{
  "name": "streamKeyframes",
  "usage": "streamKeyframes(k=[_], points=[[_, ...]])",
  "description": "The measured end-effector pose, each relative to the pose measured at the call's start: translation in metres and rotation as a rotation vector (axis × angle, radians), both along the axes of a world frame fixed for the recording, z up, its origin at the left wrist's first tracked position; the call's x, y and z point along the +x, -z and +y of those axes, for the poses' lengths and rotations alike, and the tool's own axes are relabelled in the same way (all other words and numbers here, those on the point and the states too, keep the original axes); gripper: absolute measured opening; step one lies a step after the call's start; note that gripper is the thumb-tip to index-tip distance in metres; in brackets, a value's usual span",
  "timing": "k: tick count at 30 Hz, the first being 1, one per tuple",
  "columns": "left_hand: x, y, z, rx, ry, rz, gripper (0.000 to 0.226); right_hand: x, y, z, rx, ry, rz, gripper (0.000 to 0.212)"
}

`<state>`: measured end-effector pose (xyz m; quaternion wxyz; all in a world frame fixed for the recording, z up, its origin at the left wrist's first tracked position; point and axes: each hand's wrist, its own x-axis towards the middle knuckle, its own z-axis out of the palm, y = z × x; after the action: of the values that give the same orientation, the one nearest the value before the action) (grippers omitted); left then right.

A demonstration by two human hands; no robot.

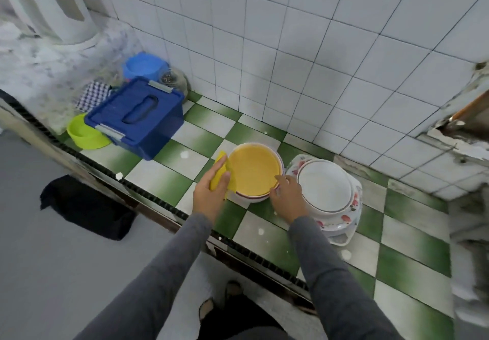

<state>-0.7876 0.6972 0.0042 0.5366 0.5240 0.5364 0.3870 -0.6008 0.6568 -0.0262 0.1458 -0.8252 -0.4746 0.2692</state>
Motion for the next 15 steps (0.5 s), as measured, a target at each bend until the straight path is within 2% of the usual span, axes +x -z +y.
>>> streamKeyframes(k=[15], points=[[0.028,0.012,0.053,-0.040,0.049,-0.027,0.036,0.013,0.028,0.038,0.023,0.076,-0.043,0.046]])
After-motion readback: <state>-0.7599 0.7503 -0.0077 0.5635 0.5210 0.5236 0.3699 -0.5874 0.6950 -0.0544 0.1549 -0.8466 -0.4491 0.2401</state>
